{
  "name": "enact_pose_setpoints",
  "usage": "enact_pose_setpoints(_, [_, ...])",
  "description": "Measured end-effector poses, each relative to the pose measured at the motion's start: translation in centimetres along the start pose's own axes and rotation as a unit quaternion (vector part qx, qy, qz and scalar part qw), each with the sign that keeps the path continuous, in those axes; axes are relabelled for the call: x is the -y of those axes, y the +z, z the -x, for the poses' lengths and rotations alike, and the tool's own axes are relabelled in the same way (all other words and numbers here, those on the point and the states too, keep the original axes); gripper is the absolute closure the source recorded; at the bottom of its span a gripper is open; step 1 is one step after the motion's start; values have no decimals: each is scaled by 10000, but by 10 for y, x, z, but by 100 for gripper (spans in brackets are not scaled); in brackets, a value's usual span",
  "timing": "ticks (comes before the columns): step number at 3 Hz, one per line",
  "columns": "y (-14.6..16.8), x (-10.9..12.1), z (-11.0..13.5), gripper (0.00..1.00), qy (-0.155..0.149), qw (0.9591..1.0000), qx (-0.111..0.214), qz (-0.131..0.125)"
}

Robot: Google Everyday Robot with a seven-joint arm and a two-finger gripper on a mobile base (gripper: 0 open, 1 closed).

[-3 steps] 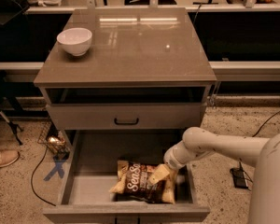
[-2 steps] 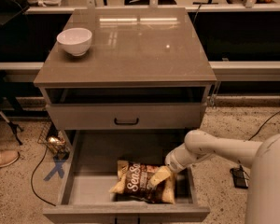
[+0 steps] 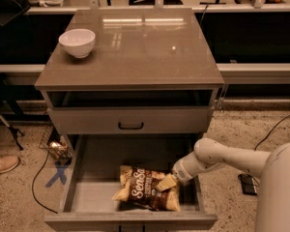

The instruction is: Pick brown chip bag from middle drawer and place on counter

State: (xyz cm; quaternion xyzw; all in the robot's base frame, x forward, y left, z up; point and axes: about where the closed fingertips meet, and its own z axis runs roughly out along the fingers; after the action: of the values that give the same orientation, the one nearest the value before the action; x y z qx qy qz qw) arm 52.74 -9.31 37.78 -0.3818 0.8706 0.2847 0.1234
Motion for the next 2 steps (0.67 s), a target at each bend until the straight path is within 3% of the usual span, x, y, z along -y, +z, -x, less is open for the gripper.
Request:
enact_pose_setpoints(1, [-18,-12,8,66,-114,9996,206,-125])
enact_pose_setpoints(2, [-50,-40,28,89,-402,9969,438,-515])
